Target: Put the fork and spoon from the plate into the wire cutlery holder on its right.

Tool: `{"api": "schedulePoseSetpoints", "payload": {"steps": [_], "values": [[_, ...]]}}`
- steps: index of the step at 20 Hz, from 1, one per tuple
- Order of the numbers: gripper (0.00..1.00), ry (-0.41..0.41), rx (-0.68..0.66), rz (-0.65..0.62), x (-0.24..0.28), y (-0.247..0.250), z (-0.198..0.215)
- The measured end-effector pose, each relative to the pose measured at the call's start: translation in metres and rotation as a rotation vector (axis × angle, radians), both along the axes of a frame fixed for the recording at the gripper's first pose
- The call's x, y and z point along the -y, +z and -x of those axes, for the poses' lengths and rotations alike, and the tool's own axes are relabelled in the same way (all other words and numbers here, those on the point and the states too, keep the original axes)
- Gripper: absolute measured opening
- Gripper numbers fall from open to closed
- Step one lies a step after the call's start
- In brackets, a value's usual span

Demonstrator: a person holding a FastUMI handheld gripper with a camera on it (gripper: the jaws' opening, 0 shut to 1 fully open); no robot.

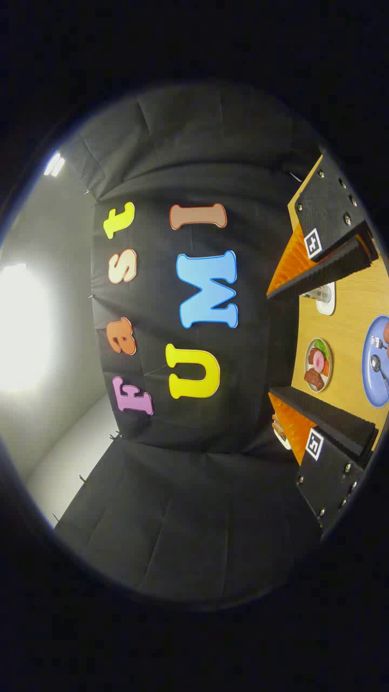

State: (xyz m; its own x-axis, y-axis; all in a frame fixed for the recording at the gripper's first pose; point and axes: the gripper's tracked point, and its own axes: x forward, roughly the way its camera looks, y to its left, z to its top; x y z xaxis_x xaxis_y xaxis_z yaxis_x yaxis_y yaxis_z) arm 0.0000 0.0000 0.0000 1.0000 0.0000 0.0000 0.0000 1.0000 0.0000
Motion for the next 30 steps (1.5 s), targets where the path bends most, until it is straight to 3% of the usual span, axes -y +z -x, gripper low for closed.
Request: {"api": "schedulePoseSetpoints", "payload": {"steps": [6,10,12,15,21,30], "values": [[0.98,0.016,-0.007,0.059,-0.006,-0.003,-0.003],[0.98,0.007,-0.087,-0.017,-0.013,-0.025,0.000],[0.98,0.003,-0.073,0.006,-0.016,-0.019,0.005],[0.98,-0.021,-0.048,0.027,-0.012,-0.018,0.010],[0.98,-0.117,-0.138,-0.011,0.019,-0.052,0.025],[0.98,-0.126,-0.537,-0.017,0.012,-0.167,0.034]]}}
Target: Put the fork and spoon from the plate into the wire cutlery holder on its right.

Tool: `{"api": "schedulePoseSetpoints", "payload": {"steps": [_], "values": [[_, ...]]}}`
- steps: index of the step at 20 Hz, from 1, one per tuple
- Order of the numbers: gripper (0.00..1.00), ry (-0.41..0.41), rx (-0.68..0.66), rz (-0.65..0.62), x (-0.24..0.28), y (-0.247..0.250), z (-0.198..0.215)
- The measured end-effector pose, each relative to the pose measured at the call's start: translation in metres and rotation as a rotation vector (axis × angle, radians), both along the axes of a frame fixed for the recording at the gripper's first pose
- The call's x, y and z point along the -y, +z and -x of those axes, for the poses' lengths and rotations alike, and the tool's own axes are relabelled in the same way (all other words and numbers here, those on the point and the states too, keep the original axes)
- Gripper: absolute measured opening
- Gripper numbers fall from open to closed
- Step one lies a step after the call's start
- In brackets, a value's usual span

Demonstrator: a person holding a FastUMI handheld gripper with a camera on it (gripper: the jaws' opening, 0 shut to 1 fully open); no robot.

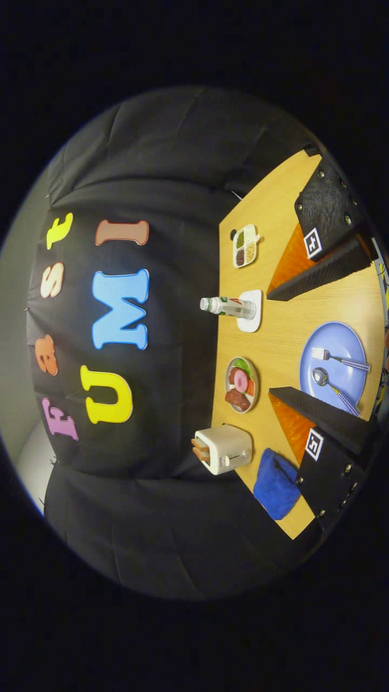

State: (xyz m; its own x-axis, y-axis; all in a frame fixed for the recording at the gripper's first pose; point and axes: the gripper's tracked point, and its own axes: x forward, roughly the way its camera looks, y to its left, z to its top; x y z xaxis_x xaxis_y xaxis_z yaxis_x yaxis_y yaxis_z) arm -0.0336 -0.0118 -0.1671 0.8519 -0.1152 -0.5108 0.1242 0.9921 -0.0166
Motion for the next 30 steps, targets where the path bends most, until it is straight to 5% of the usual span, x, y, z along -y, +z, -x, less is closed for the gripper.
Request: {"api": "schedulePoseSetpoints", "payload": {"steps": [12,16,18,22,24,28,30], "values": [[0.99,0.005,-0.543,-0.060,-0.023,-0.128,0.046],[0.85,0.025,-0.708,-0.073,-0.031,-0.161,0.063],[0.65,0.033,-0.776,-0.070,-0.032,-0.173,0.070],[0.65,0.061,-0.831,-0.066,-0.035,-0.182,0.063],[0.19,0.073,-0.869,-0.065,-0.035,-0.183,0.071],[0.20,0.106,-0.968,-0.053,-0.036,-0.193,0.077],[0.08,0.133,-1.007,-0.053,-0.034,-0.192,0.077]]}}
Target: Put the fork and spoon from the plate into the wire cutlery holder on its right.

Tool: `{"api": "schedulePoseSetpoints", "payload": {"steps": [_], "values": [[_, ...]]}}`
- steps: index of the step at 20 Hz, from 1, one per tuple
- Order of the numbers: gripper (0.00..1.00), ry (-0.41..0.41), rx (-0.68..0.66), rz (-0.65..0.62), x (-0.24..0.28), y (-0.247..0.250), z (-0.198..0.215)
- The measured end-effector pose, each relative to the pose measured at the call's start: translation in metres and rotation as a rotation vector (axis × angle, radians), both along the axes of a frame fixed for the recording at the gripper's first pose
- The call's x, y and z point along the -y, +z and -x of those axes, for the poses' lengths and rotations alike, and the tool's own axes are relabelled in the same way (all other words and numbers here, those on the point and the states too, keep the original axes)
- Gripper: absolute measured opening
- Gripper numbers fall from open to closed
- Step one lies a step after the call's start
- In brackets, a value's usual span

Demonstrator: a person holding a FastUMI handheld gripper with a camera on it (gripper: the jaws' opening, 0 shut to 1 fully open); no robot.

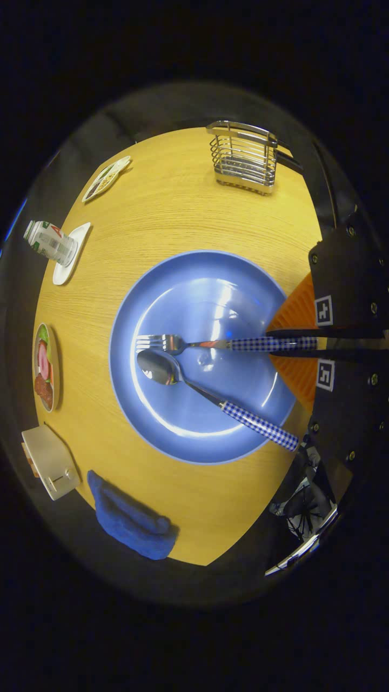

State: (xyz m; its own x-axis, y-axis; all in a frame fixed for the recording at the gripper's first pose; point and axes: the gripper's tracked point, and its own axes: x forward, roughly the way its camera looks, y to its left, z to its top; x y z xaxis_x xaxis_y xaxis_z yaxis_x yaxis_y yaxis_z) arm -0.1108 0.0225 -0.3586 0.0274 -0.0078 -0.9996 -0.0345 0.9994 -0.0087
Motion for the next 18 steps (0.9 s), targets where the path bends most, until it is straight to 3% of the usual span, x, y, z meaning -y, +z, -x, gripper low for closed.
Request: {"api": "schedulePoseSetpoints", "payload": {"steps": [5,8,13,18], "values": [[0.08,0.039,-0.006,0.007,0.022,0.025,-0.004],[0.08,0.011,0.007,-0.022,0.045,0.058,-0.008],[0.08,-0.041,-0.008,-0.020,0.104,0.124,0.019],[0.08,-0.104,-0.118,0.008,0.164,0.168,0.063]]}}
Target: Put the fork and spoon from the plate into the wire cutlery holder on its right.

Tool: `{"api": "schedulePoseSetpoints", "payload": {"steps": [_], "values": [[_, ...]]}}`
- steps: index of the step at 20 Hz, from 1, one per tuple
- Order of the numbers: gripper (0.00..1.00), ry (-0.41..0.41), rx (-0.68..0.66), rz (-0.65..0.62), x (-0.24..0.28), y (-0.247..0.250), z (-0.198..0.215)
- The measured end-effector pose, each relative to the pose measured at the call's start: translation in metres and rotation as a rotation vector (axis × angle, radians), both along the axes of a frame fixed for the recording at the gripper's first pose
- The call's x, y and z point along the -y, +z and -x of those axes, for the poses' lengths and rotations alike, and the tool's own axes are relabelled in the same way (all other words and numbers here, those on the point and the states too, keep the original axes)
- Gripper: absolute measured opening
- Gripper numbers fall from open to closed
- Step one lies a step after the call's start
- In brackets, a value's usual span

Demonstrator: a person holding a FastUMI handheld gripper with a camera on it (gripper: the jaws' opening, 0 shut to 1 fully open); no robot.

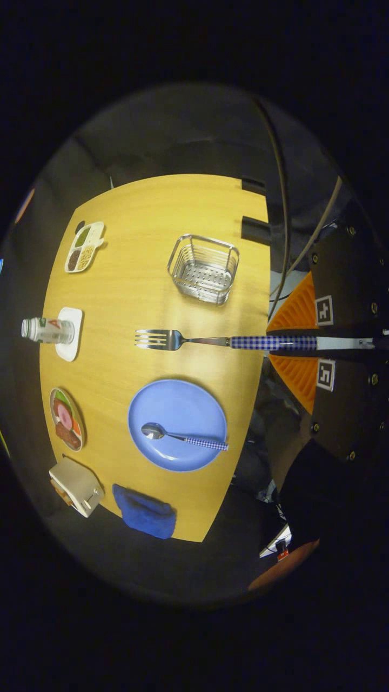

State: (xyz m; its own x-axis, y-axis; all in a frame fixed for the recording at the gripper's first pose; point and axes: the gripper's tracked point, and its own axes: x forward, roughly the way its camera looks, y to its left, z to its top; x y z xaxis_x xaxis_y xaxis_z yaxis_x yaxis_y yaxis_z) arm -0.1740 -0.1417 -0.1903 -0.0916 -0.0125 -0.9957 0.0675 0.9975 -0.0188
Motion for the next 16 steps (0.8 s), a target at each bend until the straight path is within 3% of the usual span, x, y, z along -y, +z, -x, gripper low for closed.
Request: {"api": "schedulePoseSetpoints", "payload": {"steps": [7,16], "values": [[0.08,0.074,-0.281,0.054,0.079,-0.004,0.035],[0.08,0.199,-0.545,0.044,0.102,-0.033,0.004]]}}
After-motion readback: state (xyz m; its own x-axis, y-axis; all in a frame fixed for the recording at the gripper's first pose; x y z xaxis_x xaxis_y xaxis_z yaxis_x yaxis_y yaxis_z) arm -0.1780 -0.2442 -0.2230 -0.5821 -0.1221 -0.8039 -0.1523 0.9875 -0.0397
